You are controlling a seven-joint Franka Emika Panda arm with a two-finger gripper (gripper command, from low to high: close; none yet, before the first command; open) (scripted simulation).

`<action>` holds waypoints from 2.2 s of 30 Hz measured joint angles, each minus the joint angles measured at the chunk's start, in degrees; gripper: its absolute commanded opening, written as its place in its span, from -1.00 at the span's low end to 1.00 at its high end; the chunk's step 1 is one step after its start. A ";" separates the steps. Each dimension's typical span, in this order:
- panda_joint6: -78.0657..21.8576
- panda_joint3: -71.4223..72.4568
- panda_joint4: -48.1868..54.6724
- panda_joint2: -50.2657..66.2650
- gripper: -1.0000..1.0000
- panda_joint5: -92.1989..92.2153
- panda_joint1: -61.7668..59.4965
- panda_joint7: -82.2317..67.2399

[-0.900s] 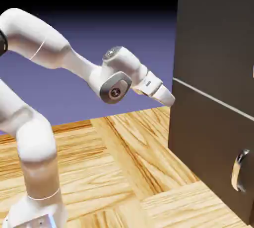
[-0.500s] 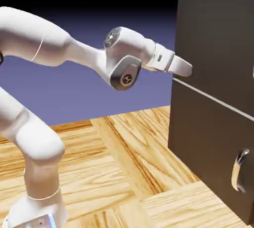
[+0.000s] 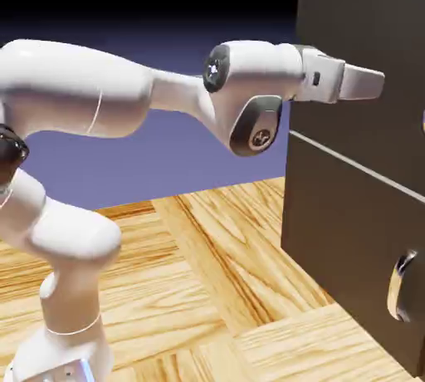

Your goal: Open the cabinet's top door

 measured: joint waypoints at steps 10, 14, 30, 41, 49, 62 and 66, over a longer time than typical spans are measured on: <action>5.65 -17.54 7.40 -2.92 0.00 -7.27 13.56 -2.70; 5.98 -22.90 12.95 -1.17 0.00 -5.44 21.86 -3.64; 15.19 -8.32 1.09 10.99 -1.00 4.24 0.67 0.29; 18.68 13.40 -9.10 11.95 -1.00 16.56 -21.96 -3.02; 19.95 30.00 -16.02 8.87 -1.00 28.60 -36.71 -7.44; 18.48 56.98 -25.28 -0.83 -1.00 50.82 -57.60 -12.66; 16.78 65.17 -27.43 -4.38 -1.00 54.83 -64.80 -11.06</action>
